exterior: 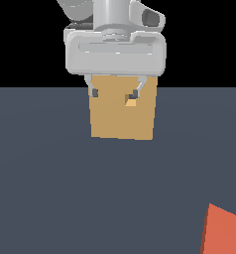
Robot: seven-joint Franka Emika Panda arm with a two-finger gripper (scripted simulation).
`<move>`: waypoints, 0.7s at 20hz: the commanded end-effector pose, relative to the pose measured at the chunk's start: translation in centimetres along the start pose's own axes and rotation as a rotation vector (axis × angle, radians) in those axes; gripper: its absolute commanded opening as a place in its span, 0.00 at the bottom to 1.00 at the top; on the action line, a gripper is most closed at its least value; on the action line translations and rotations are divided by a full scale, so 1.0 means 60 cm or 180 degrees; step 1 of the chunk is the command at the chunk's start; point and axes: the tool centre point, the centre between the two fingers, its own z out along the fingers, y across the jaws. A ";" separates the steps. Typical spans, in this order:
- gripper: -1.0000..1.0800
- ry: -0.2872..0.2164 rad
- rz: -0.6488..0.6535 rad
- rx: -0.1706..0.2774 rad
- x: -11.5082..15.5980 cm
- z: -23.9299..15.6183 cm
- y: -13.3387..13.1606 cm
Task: Insert the peg into the horizontal hole in a box.
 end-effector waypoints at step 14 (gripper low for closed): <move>0.96 0.0000 0.0430 -0.0014 -0.092 0.039 0.042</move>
